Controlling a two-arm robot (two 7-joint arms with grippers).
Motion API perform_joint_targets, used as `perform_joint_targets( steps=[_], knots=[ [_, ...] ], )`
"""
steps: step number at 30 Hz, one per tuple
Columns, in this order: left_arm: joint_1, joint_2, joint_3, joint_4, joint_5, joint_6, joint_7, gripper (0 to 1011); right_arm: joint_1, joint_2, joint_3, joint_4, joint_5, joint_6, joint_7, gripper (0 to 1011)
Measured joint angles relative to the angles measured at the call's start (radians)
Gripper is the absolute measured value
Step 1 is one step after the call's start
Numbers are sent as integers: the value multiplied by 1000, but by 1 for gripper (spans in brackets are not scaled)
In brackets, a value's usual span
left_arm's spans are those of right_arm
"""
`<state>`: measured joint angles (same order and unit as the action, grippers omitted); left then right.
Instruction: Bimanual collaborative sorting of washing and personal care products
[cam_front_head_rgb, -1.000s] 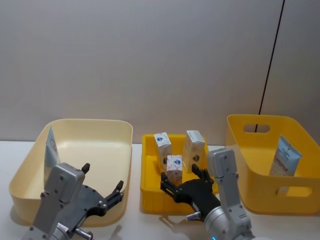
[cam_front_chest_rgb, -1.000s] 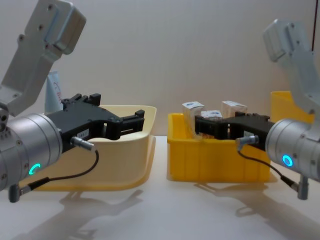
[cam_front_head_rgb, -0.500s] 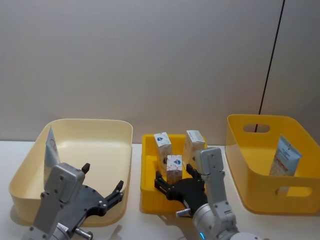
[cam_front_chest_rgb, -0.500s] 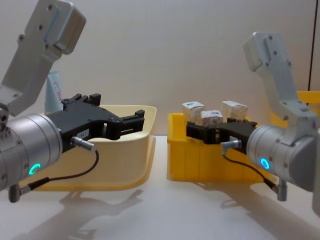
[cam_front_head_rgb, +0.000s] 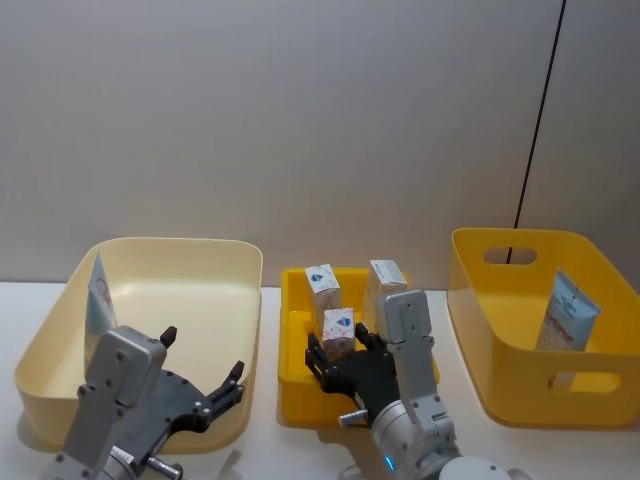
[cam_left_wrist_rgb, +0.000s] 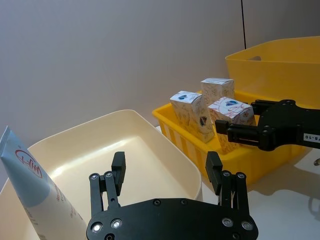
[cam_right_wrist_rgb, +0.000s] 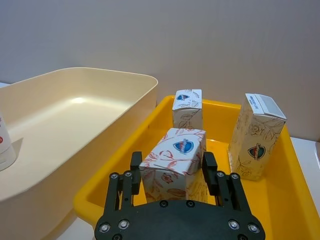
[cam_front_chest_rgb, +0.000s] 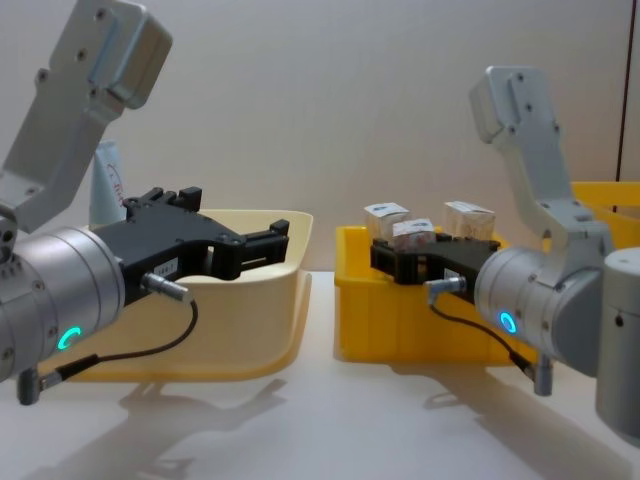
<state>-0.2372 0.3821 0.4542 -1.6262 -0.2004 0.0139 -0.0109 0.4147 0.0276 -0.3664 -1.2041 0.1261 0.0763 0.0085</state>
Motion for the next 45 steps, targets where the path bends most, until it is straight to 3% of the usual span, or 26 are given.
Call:
perform_joint_targets(
  steps=[9,11,28,35,45],
  knots=[
    [0,0,0,0,0,0,0,999,7,-6,0,13,-4,-4,-4,491],
    [0,0,0,0,0,0,0,999,7,-7,1,13,-5,-4,-4,459],
    [0,0,0,0,0,0,0,1000,-4,6,26,-44,-12,-66,2,448],
    [0,0,0,0,0,0,0,999,-6,18,55,-97,-12,-105,0,449],
    [0,0,0,0,0,0,0,1000,-16,53,141,-206,-6,-143,-29,449]
  ],
)
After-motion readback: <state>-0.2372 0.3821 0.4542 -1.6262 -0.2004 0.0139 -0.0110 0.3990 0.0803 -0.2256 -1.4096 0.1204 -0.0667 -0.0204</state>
